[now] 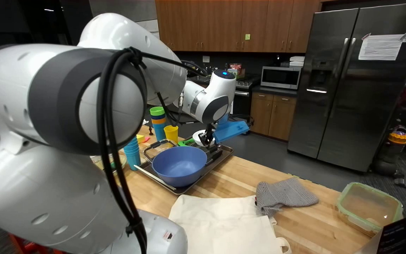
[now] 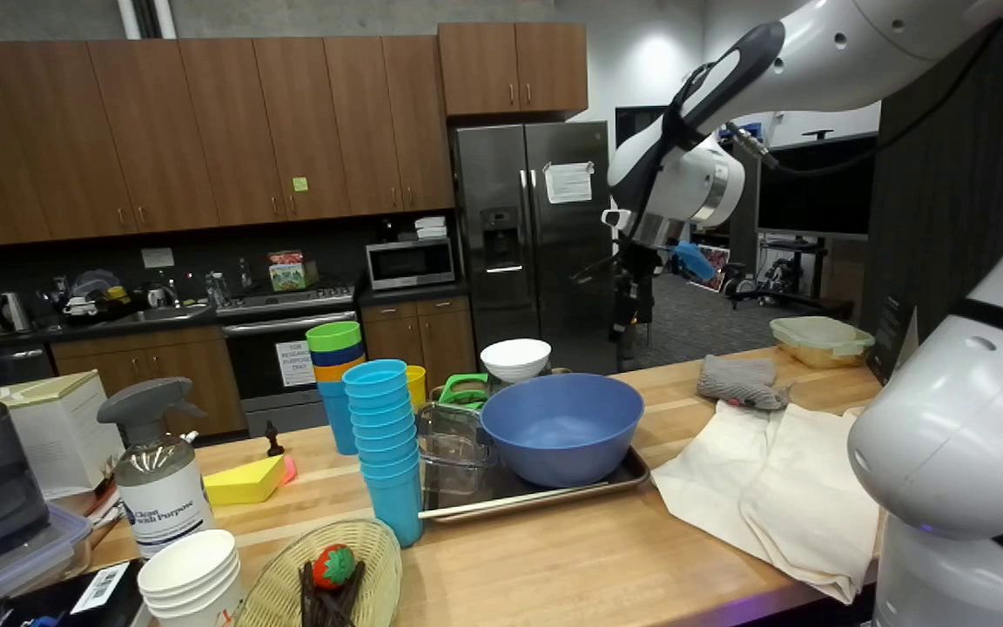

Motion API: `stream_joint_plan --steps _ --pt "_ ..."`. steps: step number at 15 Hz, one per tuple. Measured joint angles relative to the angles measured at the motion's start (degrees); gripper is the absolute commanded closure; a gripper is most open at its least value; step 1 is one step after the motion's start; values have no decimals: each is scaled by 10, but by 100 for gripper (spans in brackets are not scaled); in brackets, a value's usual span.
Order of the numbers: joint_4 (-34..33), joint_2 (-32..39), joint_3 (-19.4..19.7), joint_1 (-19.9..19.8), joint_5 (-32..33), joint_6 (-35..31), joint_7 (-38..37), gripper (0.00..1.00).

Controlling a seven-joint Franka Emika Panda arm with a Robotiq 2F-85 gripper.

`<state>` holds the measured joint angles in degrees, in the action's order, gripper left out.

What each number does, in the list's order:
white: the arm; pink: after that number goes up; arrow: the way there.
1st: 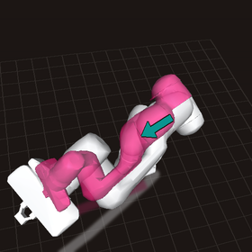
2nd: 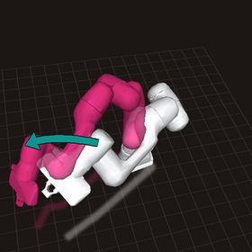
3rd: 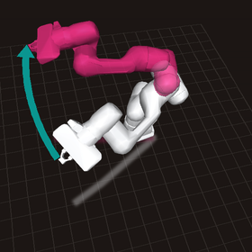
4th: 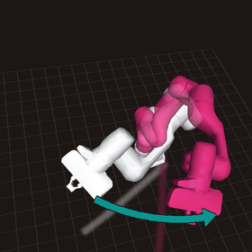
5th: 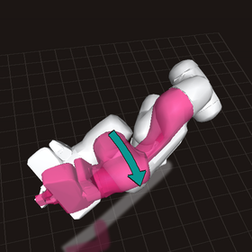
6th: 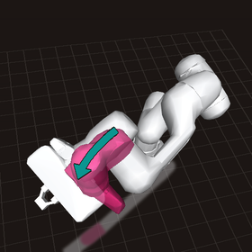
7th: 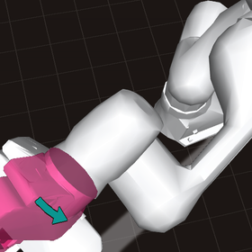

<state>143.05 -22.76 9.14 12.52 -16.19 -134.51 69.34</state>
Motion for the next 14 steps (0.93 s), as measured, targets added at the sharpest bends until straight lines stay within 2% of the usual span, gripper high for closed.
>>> stream_joint_plan --steps 2,3,4,8,10,14 --pt "0 0 0 0 0 0 0 50" --pt "0 0 0 0 0 0 0 25" --pt "0 0 0 0 0 0 0 25" --pt "1 1 -6 -4 0 0 -2 3" --pt "1 1 -8 -5 0 7 -5 0" --pt "0 1 -10 -8 0 46 -13 0"
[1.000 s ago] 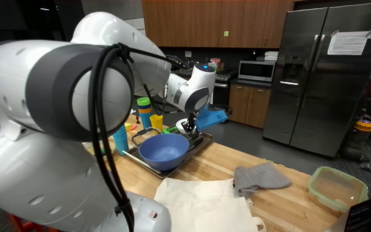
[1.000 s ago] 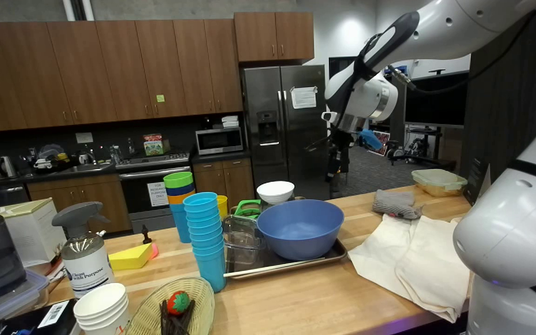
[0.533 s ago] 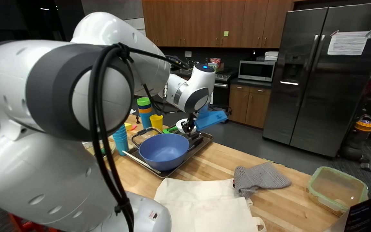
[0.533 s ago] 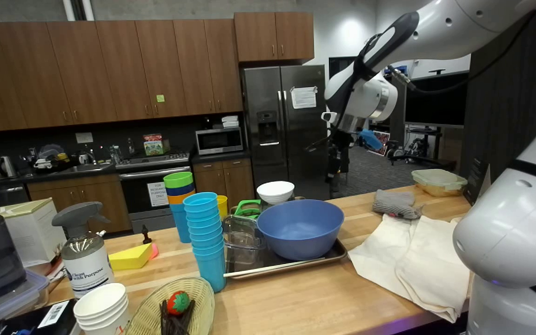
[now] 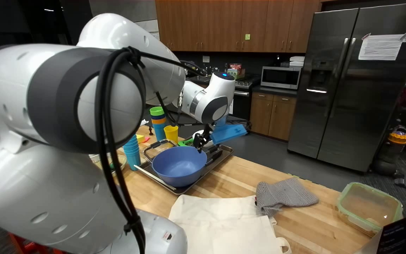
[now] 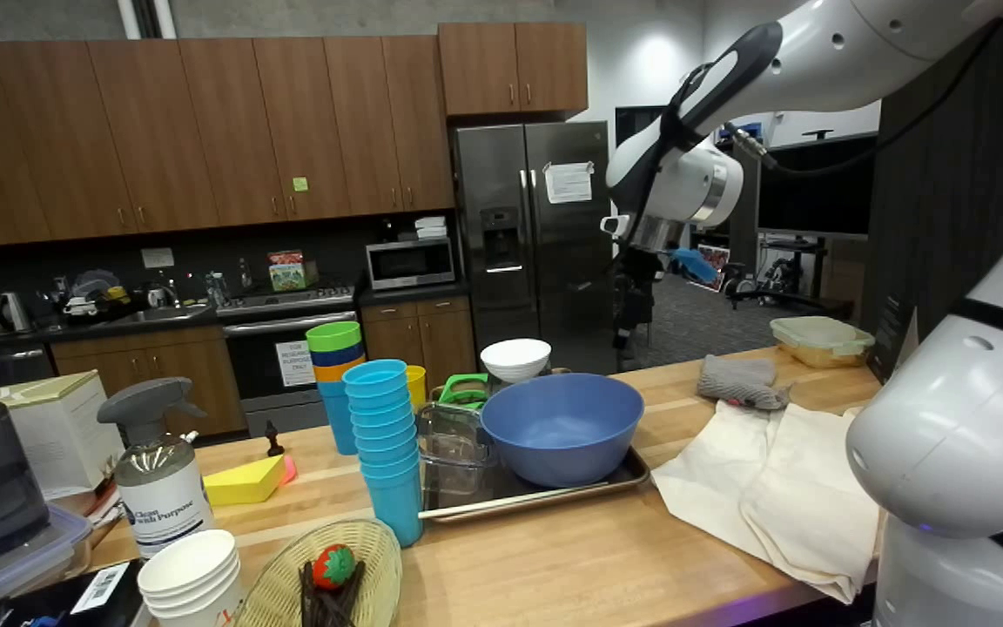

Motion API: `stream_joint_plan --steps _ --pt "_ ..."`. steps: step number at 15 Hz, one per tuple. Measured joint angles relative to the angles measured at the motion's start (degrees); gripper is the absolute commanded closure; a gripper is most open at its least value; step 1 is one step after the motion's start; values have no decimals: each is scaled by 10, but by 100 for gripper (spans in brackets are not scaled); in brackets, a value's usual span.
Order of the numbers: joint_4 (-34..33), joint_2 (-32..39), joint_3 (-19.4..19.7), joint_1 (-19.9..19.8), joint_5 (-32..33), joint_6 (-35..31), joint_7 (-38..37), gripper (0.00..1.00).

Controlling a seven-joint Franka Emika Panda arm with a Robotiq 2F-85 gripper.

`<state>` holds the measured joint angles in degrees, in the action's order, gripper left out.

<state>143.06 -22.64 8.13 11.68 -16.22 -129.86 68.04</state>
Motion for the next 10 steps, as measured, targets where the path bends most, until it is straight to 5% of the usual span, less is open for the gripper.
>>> stream_joint_plan --steps 10 --pt "-2 0 -3 -6 -19 18 -5 0"
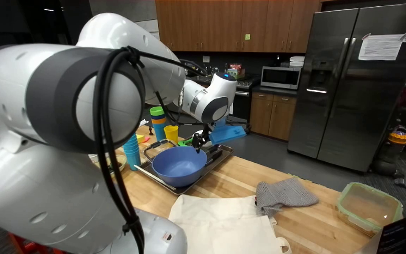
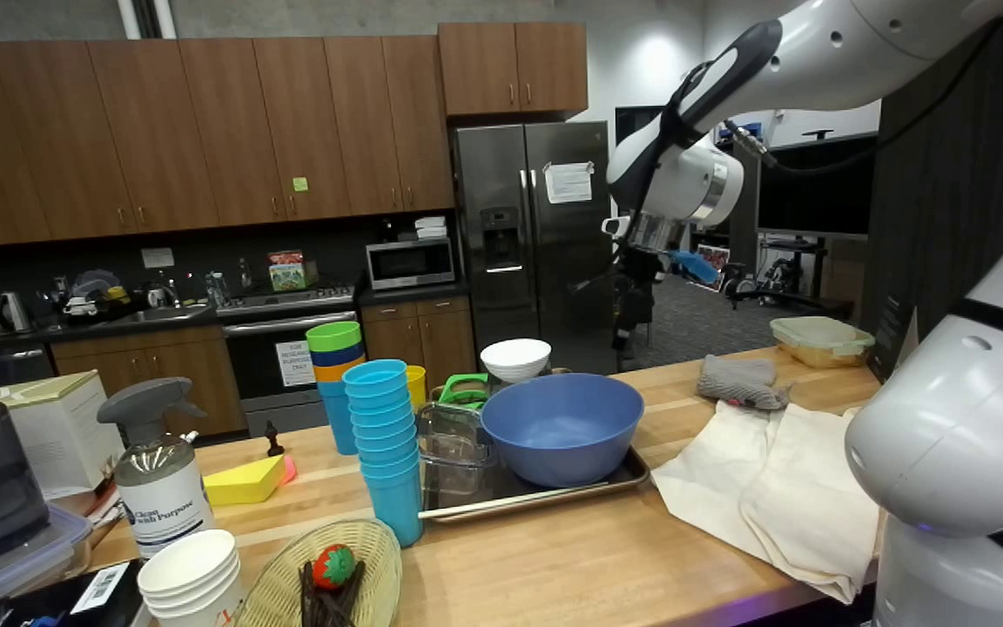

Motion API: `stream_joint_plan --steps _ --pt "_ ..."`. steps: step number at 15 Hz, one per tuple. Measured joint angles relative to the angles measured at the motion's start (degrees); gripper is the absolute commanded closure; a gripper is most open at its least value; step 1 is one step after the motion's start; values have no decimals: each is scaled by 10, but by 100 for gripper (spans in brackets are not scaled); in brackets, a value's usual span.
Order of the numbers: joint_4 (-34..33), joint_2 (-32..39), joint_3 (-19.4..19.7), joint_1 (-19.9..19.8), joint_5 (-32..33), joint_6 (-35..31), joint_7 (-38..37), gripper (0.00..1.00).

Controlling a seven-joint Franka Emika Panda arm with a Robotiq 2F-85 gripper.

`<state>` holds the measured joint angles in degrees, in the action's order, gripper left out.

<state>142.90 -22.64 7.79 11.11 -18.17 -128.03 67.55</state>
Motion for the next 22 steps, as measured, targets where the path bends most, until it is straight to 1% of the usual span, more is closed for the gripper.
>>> stream_joint_plan --steps 6,22 --pt "-1 0 -4 -5 -4 13 -7 0" --pt "-1 0 -5 -5 -4 14 -7 0"
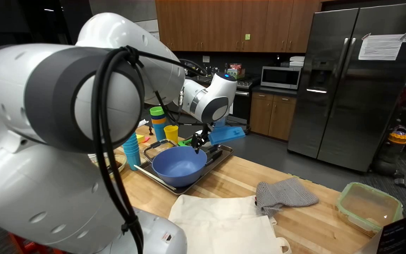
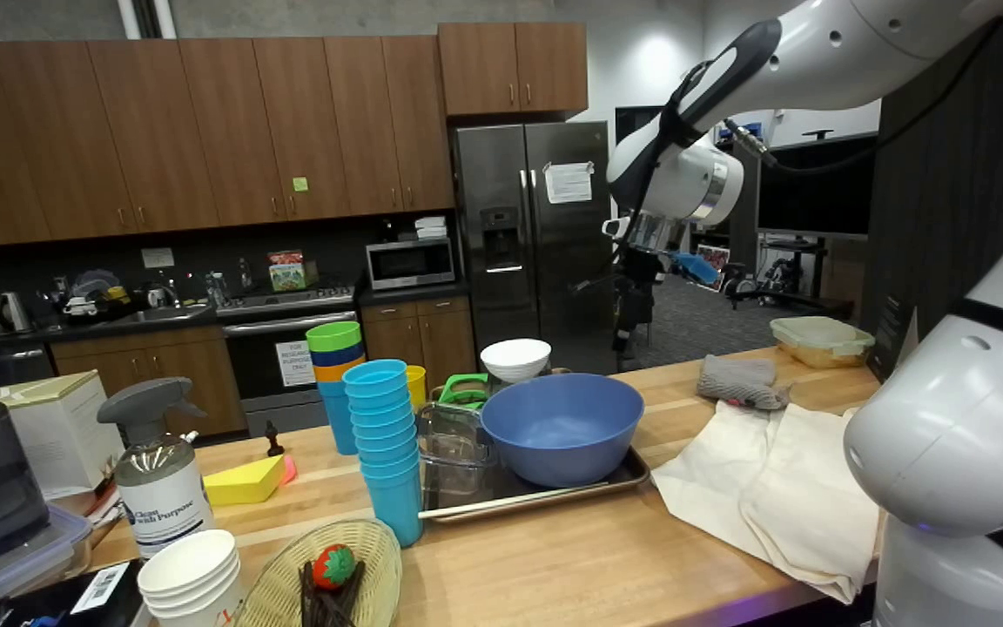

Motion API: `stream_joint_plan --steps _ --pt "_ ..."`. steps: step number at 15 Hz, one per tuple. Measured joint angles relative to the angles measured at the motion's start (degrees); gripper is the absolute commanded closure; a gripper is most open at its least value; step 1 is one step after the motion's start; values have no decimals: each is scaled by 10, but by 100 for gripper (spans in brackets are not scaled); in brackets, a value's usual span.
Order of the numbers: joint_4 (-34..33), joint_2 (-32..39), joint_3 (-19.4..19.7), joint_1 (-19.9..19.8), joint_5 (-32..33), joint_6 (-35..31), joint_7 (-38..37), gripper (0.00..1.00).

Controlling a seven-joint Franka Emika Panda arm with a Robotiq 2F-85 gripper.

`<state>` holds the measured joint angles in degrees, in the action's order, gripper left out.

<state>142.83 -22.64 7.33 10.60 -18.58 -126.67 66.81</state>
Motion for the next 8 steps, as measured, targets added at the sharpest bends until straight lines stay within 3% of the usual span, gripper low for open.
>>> stream_joint_plan --steps 4,8 --pt "3 0 -3 -1 -1 -4 -15 0" --pt "6 0 -12 -7 -6 -20 -90 0"
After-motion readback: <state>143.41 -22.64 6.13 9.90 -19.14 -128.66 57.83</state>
